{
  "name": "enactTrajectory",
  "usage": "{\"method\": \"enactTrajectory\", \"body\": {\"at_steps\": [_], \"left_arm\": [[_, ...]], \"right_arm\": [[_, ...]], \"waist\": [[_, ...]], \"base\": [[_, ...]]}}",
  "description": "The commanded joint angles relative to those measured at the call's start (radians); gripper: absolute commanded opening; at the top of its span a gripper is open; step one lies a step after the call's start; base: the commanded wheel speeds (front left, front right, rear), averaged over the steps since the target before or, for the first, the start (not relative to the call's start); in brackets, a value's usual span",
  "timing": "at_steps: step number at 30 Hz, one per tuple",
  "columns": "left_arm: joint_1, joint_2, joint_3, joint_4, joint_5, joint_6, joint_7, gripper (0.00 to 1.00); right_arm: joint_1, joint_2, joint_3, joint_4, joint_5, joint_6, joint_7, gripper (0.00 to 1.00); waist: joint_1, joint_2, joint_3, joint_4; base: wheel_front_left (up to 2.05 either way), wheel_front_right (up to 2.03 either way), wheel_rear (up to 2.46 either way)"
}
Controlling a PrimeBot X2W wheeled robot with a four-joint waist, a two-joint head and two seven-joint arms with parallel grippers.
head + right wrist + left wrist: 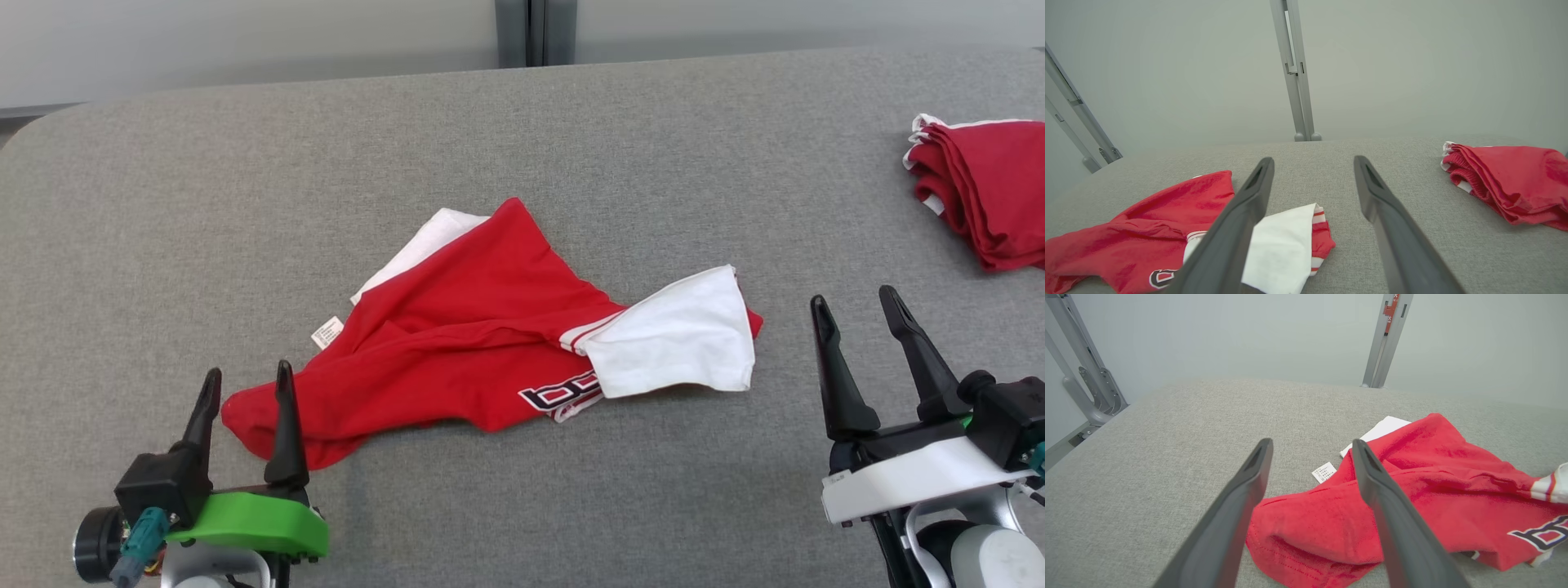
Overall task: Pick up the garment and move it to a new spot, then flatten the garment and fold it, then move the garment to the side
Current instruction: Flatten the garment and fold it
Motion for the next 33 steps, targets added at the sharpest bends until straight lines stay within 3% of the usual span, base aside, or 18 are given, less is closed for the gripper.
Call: {"method": "enactTrajectory", "body": {"at_steps": [1,8,22,33], "left_arm": [[-0.017,0.013,0.009,-0.023,0.014,0.01,-0.01,1.0],[-0.002,0.06,0.044,-0.103,0.033,0.032,-0.014,1.0],[0.005,0.085,0.041,-0.164,0.048,0.058,0.01,1.0],[-0.071,0.089,0.039,0.073,-0.114,-0.046,0.199,1.0]], "right_arm": [[0.009,-0.004,0.001,-0.006,-0.007,0.0,0.002,1.0],[0.014,-0.009,0.008,-0.015,-0.005,0.0,0.01,1.0],[0.013,-0.002,-0.001,-0.028,-0.008,0.0,0.012,1.0],[-0.024,-0.005,0.017,-0.02,0.001,0.0,0.007,1.0]], "waist": [[0.0,0.0,-0.005,-0.004],[0.0,0.0,-0.015,-0.021],[0.0,0.0,-0.002,-0.018],[0.0,0.0,0.066,-0.014]], "base": [[0.0,0.0,0.0],[0.0,0.0,0.0],[0.0,0.0,0.0],[0.0,0.0,0.0]]}}
